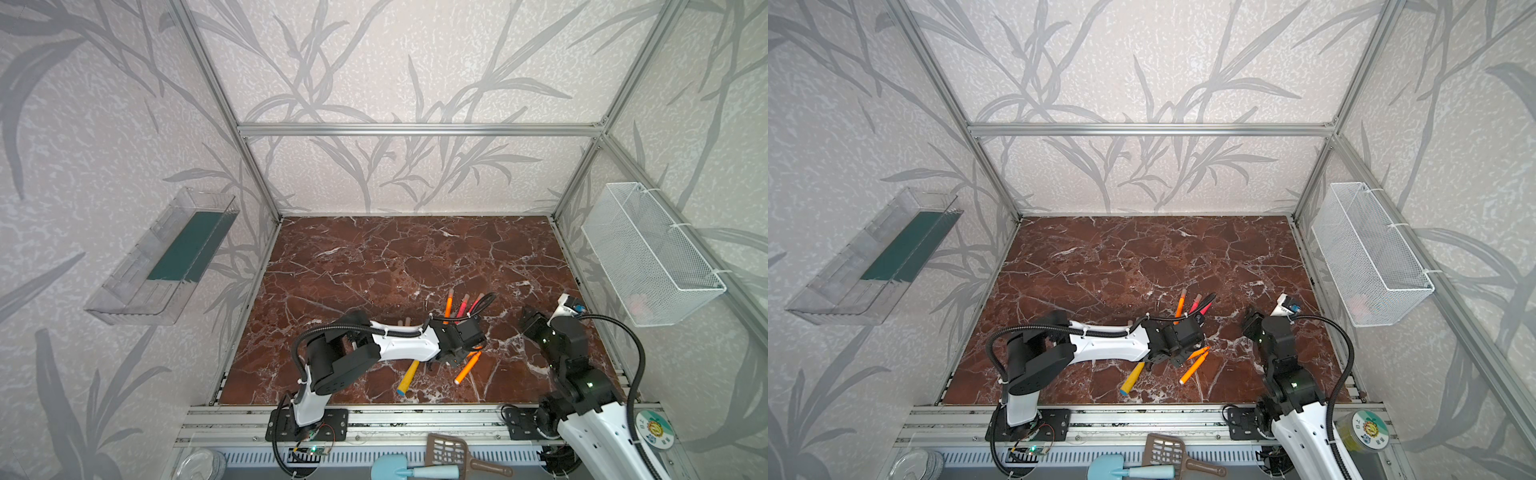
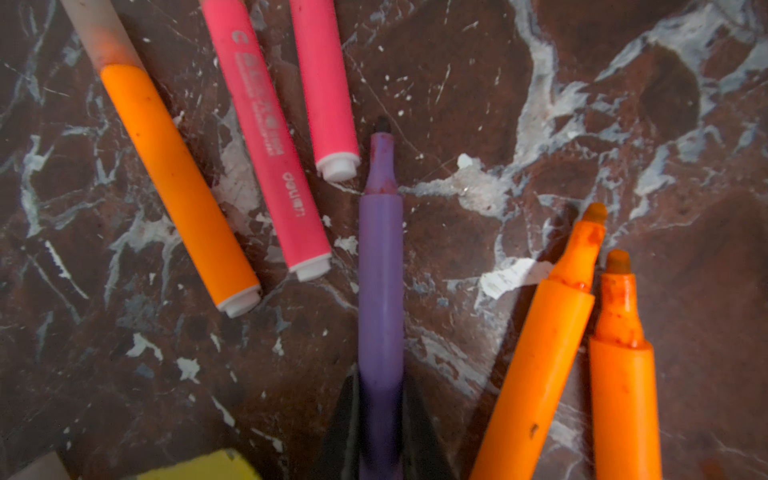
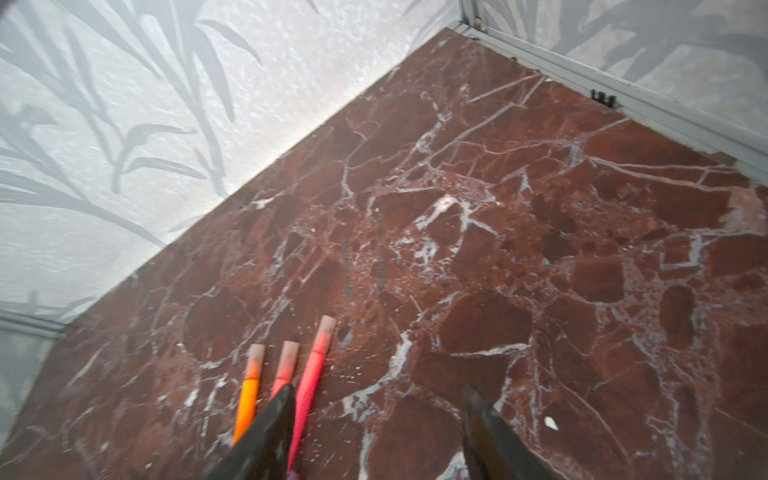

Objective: Insert the pens into the pen caps
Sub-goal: 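Raise the purple marker upright with the left gripper while the right gripper approaches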

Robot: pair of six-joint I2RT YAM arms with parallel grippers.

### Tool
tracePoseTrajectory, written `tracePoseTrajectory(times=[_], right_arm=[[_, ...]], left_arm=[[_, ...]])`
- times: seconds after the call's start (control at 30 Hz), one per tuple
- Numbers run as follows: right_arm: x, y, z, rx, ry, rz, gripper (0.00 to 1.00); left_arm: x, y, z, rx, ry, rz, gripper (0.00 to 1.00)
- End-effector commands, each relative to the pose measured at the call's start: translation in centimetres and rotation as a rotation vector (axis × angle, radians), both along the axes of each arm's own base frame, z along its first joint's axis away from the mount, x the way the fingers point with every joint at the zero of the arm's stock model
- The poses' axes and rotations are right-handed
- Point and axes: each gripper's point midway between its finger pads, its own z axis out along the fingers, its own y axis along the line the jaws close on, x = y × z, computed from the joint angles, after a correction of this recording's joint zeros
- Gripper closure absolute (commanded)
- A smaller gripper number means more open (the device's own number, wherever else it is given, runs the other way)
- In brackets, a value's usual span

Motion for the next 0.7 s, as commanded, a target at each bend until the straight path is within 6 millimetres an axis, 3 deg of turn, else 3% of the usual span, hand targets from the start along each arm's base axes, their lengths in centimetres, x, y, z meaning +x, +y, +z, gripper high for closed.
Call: tracePoseTrajectory(times=[0.0,0.43,0.67], right_arm=[[-1.0,1.9,0.2,0.087,0.004,0.095,0.38],[-1.6,8.0,1.4,0.381,-0.102,0.367,0.35],[-2.1,11.1,1.6,0.44,-0.155,0.463,0.33]], left_arm=[[0.5,-0.5,2.8,-0.033,-0.046,-0.008,0.96],[0.4,-0.2,10.7,-0.282,-0.13,-0.013,1.0],[-0.1,0.0,12.6,-0.395,-0.155,-0.022,1.0]])
